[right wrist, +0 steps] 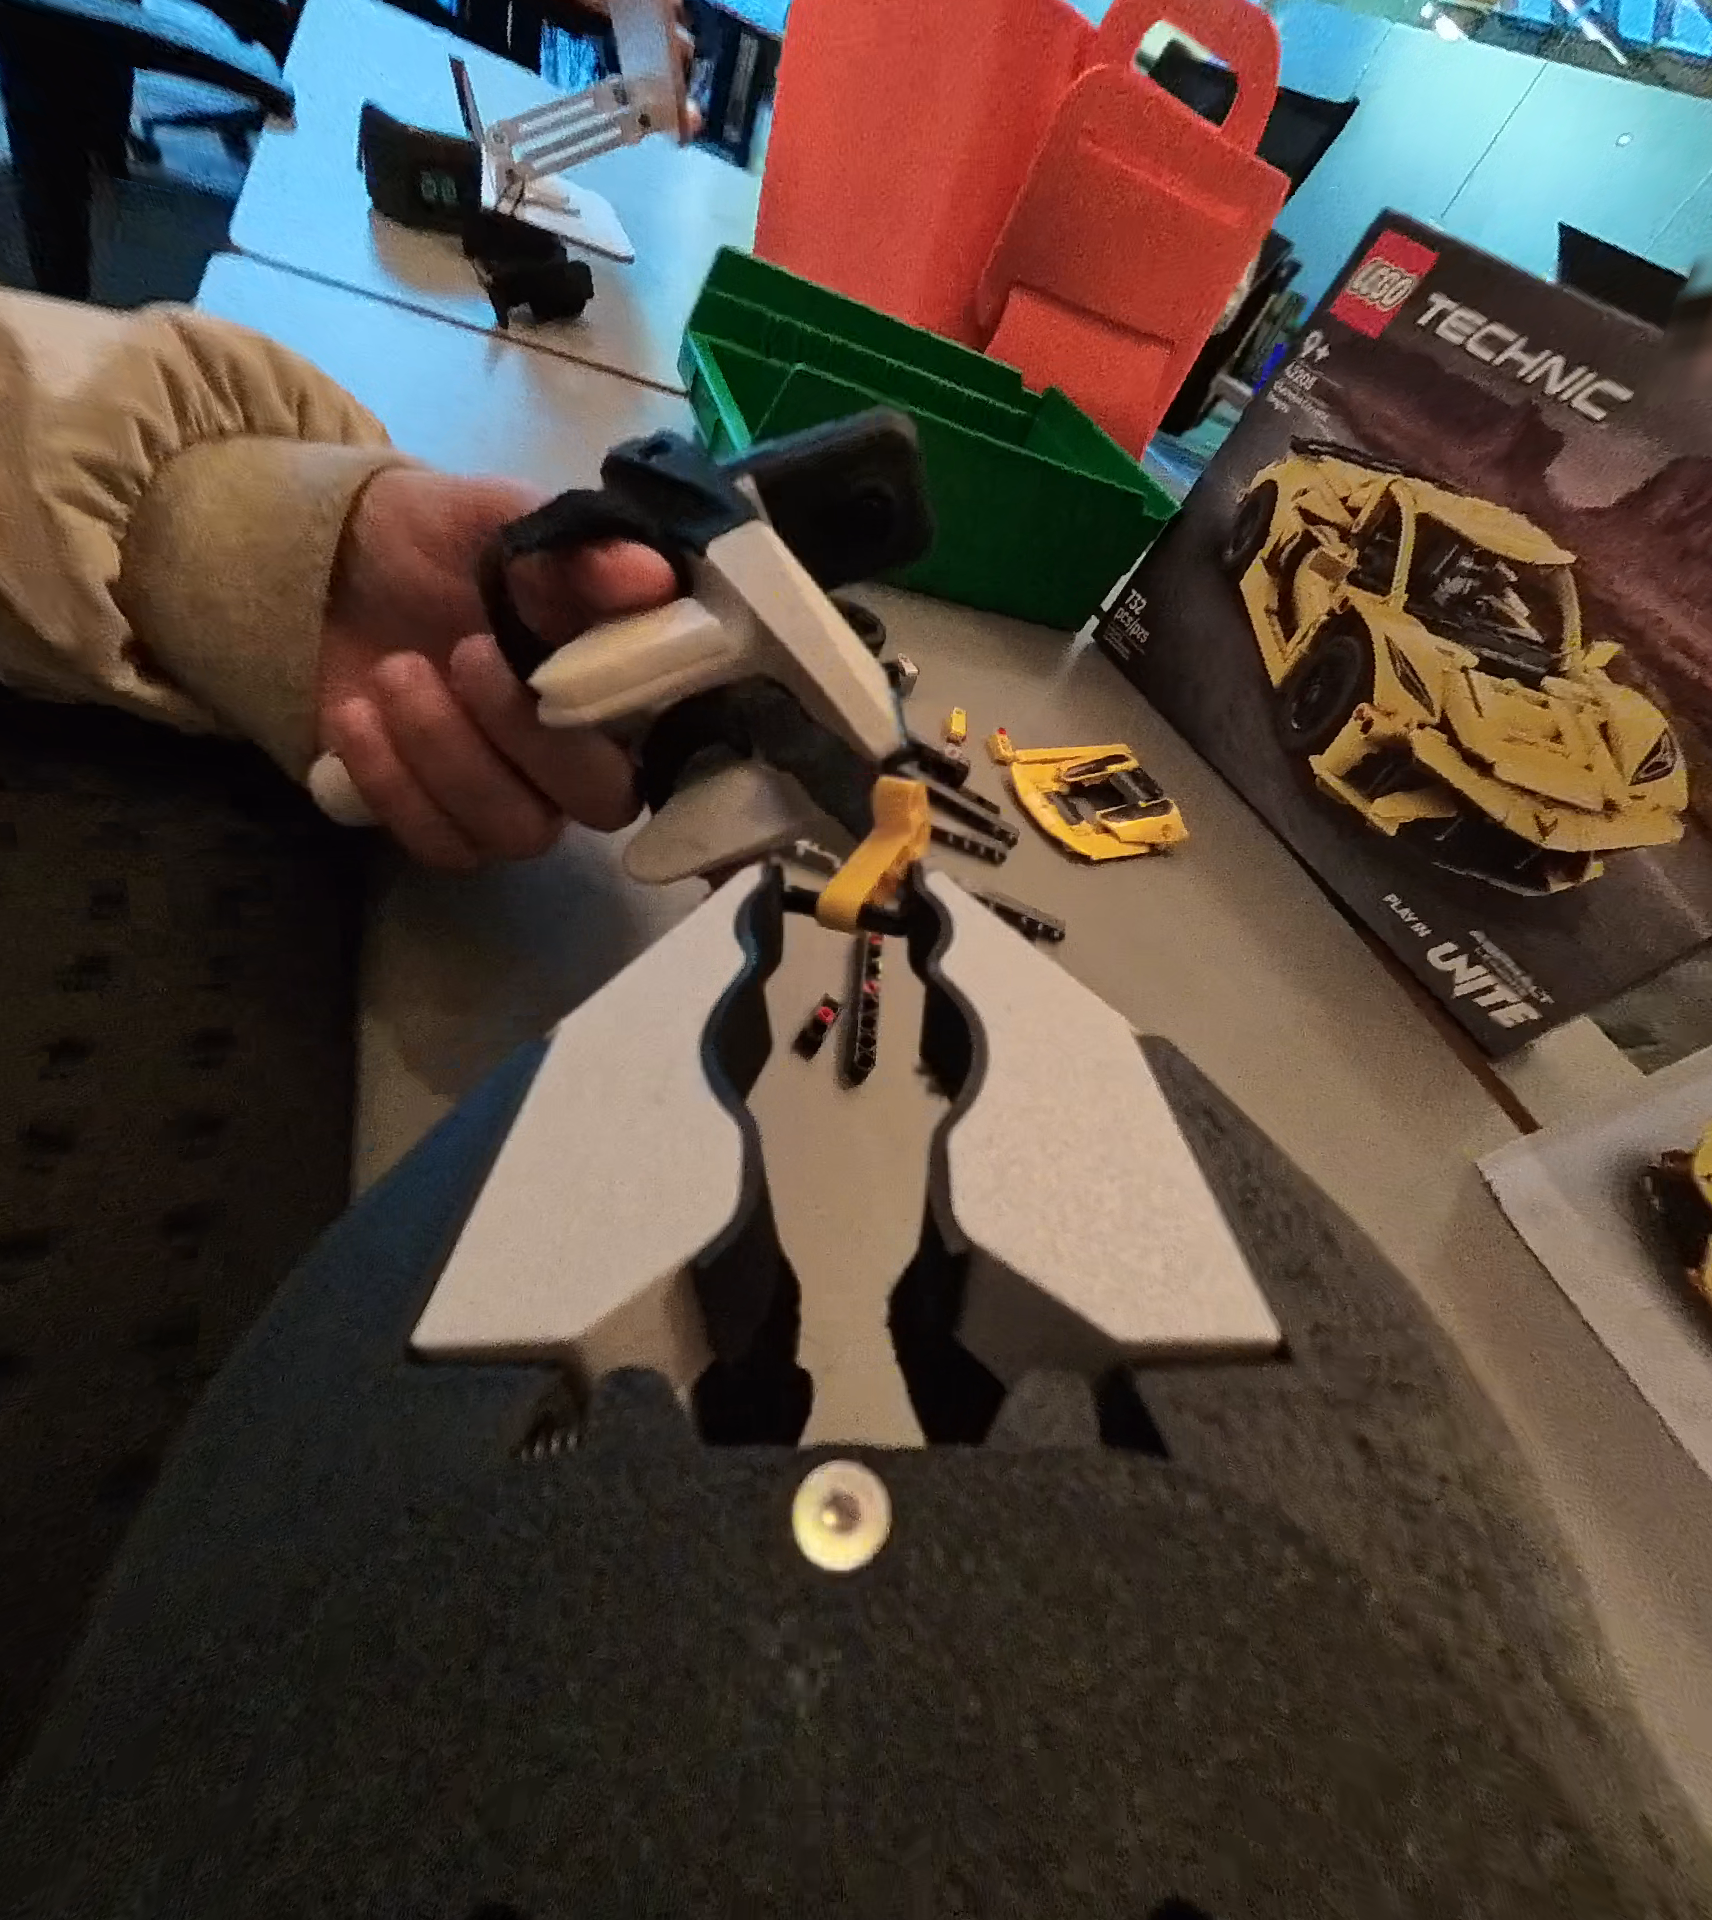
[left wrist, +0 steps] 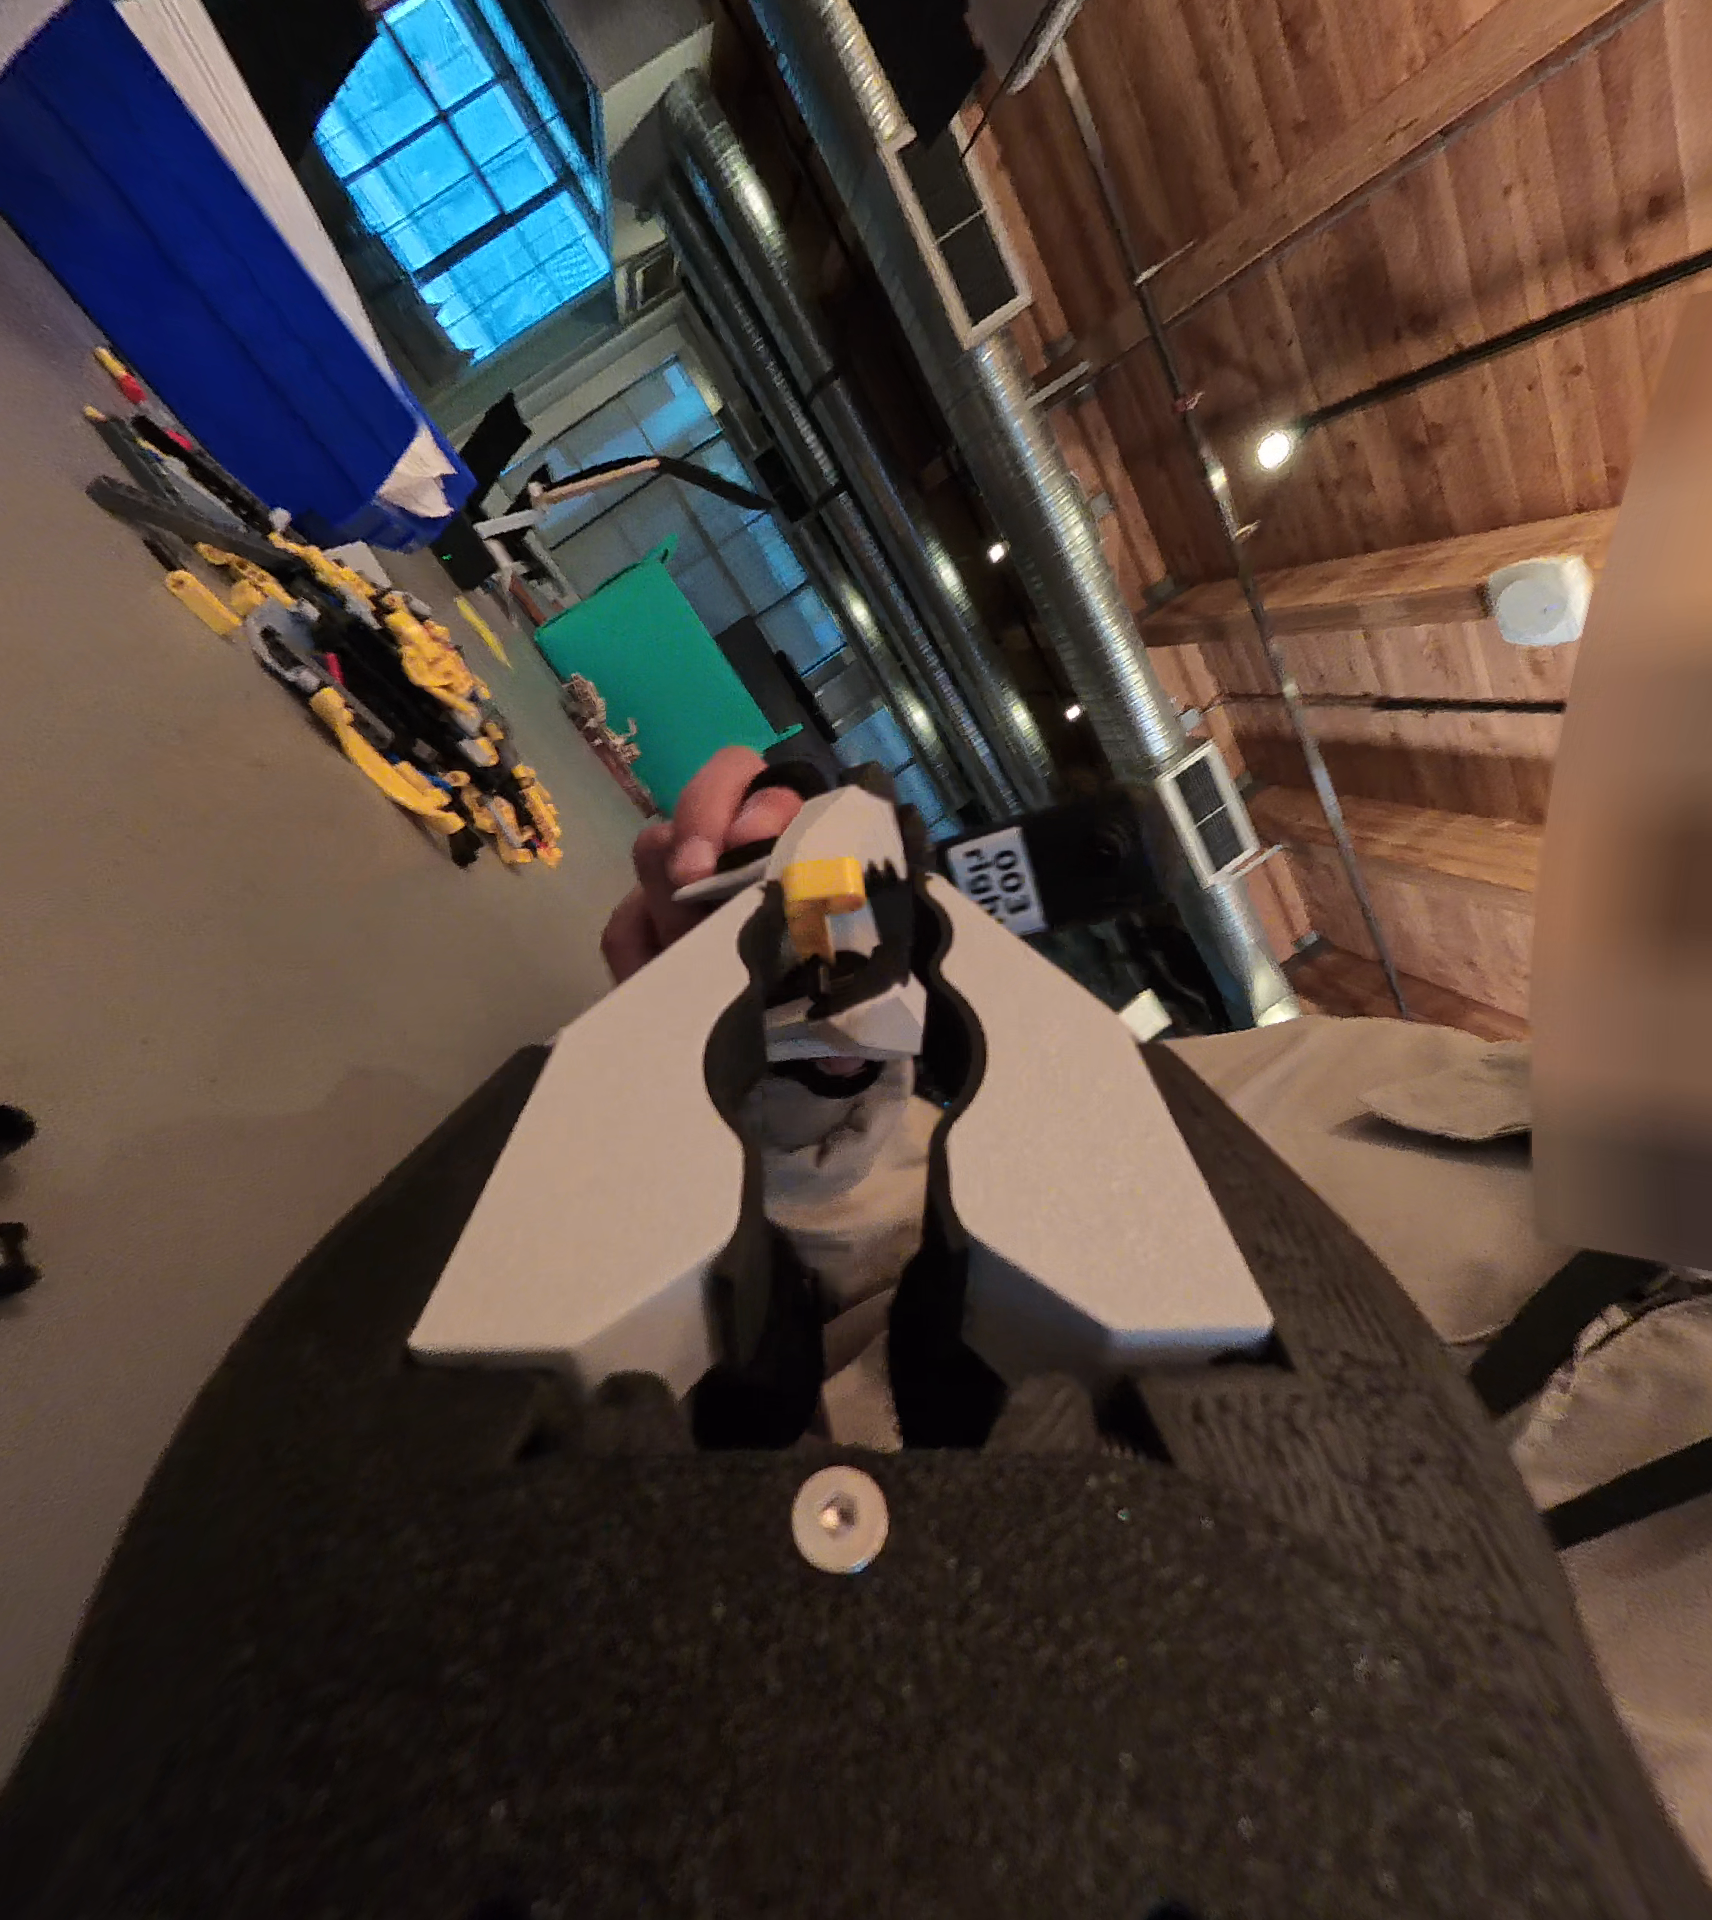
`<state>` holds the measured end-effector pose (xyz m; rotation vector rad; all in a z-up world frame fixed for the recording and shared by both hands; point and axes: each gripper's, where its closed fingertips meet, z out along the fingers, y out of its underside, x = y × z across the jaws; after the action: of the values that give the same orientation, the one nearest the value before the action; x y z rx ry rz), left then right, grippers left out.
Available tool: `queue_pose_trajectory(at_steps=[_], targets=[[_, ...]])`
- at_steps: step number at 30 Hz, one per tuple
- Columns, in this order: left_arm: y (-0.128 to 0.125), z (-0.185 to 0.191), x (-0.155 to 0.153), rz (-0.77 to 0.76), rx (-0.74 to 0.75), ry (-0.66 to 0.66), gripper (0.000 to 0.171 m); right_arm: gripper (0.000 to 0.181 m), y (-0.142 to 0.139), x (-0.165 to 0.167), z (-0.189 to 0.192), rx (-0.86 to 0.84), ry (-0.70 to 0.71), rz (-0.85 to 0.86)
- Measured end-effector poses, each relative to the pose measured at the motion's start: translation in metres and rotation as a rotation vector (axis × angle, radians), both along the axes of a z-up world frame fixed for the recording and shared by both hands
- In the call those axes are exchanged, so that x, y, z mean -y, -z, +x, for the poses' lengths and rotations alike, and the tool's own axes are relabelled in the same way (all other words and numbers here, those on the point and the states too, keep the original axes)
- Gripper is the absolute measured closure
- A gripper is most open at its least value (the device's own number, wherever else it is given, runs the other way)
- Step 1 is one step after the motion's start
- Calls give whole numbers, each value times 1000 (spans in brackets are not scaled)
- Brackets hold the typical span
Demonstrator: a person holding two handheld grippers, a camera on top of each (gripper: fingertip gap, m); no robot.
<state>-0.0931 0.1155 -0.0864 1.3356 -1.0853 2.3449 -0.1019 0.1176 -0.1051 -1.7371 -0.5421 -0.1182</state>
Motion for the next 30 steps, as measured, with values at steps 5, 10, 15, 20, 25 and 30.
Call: queue_pose_trajectory(at_steps=[5, 10, 15, 20, 25, 30], targets=[[15, 6, 5, 214, -14, -77, 157, 158, 18, 4, 7, 63, 11, -130], [23, 17, -14, 390, -26, -286, 156, 157, 30, -9, 27, 63, 201, -192], [21, 19, -30, 309, -57, -359, 156, 157, 17, -22, 26, -42, 375, -123], [23, 19, -29, 344, -57, -374, 156, 160, 22, -25, 32, 29, 459, -134], [24, 19, -25, 377, -53, -375, 156, 162, 23, -25, 37, 45, 474, -152], [27, 19, -23, 410, -63, -369, 156, 163, 27, -24, 39, 79, 464, -182]])
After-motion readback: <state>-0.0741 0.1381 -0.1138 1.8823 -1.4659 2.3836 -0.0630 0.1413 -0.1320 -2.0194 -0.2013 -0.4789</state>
